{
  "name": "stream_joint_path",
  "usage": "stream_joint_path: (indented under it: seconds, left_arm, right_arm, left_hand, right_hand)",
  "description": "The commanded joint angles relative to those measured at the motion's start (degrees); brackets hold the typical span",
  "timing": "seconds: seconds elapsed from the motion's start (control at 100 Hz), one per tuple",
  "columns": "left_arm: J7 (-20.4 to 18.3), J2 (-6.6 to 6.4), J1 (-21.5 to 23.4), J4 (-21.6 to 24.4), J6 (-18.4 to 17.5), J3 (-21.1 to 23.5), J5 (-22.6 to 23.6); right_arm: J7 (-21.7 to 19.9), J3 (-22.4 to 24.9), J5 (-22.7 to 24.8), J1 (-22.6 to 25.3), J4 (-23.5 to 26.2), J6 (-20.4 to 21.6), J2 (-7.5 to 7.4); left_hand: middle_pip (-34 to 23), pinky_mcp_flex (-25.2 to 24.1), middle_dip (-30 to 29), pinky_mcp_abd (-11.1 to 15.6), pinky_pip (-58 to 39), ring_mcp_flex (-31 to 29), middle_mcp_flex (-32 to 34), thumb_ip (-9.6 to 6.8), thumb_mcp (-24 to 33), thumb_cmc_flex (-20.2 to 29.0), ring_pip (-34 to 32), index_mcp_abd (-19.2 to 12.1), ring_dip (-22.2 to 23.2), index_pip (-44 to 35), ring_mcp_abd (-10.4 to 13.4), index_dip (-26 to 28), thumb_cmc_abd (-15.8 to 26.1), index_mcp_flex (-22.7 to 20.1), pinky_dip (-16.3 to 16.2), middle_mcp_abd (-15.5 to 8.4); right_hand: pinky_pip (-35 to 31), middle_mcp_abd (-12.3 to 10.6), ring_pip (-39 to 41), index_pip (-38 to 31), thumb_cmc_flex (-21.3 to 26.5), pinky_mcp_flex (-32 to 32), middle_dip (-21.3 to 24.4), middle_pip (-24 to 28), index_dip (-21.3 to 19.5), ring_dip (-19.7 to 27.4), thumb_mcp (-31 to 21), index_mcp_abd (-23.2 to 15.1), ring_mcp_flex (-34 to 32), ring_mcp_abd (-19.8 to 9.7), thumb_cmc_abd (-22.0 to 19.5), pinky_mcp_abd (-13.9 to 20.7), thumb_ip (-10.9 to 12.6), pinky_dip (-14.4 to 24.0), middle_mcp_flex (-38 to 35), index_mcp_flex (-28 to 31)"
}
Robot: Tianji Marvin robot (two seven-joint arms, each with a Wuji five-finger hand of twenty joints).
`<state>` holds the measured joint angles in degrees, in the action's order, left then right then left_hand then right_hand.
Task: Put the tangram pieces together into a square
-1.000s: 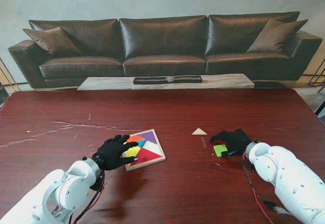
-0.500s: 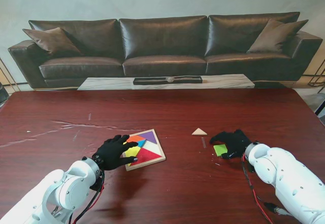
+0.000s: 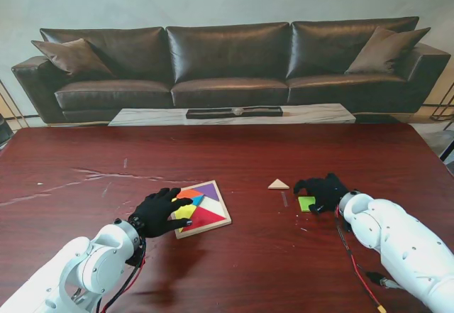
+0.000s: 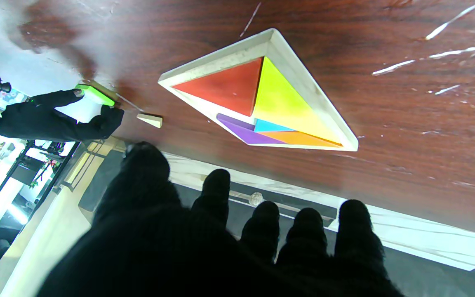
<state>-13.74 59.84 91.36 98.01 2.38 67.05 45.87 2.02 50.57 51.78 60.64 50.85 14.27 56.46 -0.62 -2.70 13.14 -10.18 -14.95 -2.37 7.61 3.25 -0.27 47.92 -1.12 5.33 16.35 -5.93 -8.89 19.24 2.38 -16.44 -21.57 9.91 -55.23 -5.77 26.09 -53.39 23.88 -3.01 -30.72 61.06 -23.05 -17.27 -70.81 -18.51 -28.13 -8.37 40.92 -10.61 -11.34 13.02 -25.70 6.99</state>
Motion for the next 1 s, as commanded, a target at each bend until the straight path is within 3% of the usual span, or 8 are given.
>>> stream_joint_path:
  seconds: [0.0,0.16,0.4,0.53,0.74,0.99]
  left_arm:
    - [0.2,0.09,0.3,0.2,-0.2,0.1,0.1]
    - [0.3,0.1,0.3,0.2,-0.2,0.1,0.3]
    - [0.3,0.11,0.5,0.4,0.1,0.3,0.5]
    - [0.5,0.14,0.5,0.3,-0.1,0.3,0.4]
    - [1.0,0.2,0.7,0.4,-0.2,0.5,0.5]
    - [1.0,0.19,0.4,0.0,-0.4,0.2,0.4]
  right_arm:
    - [-2.6,-1.5,0.8,3.0,-2.4,0.3,0.6]
    - [-4.4,-1.4,0.4,2.9,-1.9,0.4,0.52]
    - [-7.0,-0.9,0.0,3.7,-0.7,0.5,0.34]
    - [-7.7,-1.0,0.0,4.1,-0.3,0.3,0.25]
    - [-6.8,-0.7,1.6,5.5,0.8,-0.2,0.09]
    - [-4.6,0.1,4.4,7.2,2.6,-3.3,0.08]
  left_hand:
    - [0.5,0.0,0.3,0.0,-0.1,0.8,-1.8,-2.83,-0.6,2.6,-0.8,-0.7,0.7,-0.8,1.2,0.6,0.1,-0.7,0.3,-0.8]
    - [0.5,-0.1,0.4,0.1,-0.3,0.9,-1.9,-2.84,-0.6,2.7,-0.8,-0.6,1.2,-1.0,1.2,0.6,0.1,-0.8,0.4,-0.7]
    - [0.7,-0.2,0.2,0.0,-0.6,0.9,-1.9,-2.85,-0.5,2.8,-0.6,-0.6,1.4,-1.1,1.3,0.6,0.1,-0.8,0.5,-0.7]
    - [0.7,-0.2,0.2,0.1,-0.7,0.9,-1.9,-2.85,-0.5,2.9,-0.6,-0.6,1.5,-1.1,1.3,0.5,0.0,-0.8,0.5,-0.6]
    - [0.7,-0.2,0.1,0.0,-0.9,0.9,-1.9,-2.86,-0.5,2.9,-0.6,-0.7,1.6,-1.2,1.4,0.5,0.2,-0.9,0.6,-0.6]
    - [0.5,-0.2,0.4,0.0,-1.0,0.9,-1.8,-2.86,-0.5,3.0,-0.6,-0.6,1.6,-1.4,1.4,0.5,0.2,-1.0,0.7,-0.6]
  right_hand:
    - [-1.4,0.5,12.3,-1.3,0.8,-0.5,-2.5,3.3,0.4,-6.8,-1.6,-1.3,-17.7,4.0,1.7,-2.1,-0.3,1.7,0.6,-1.6]
    - [-1.1,0.4,11.4,-2.0,-1.6,-0.2,-4.0,3.0,0.4,-6.7,-1.0,-1.4,-16.8,4.9,1.6,-2.4,-0.5,1.7,2.8,-1.6]
    - [-0.1,2.0,7.3,-1.5,-6.1,1.4,1.1,-5.6,1.0,-5.3,0.4,-1.3,-11.4,5.9,0.4,-2.2,-0.7,1.3,5.2,-0.1]
    - [-0.3,3.5,6.6,-1.4,-6.5,1.2,2.1,-6.0,1.0,-4.9,0.5,0.0,-10.9,5.9,0.6,-2.2,-0.7,1.3,5.3,1.4]
    - [-0.6,4.3,5.1,-4.6,-8.7,1.1,3.1,-5.9,-1.1,-4.0,0.7,2.2,-8.5,4.6,0.1,-2.2,-0.9,1.5,5.4,5.0]
    - [-1.5,5.2,4.8,-5.6,-10.1,0.4,3.9,-6.6,-2.3,-3.5,1.2,4.2,-7.4,6.0,-0.8,-3.0,-1.0,1.9,6.0,5.8]
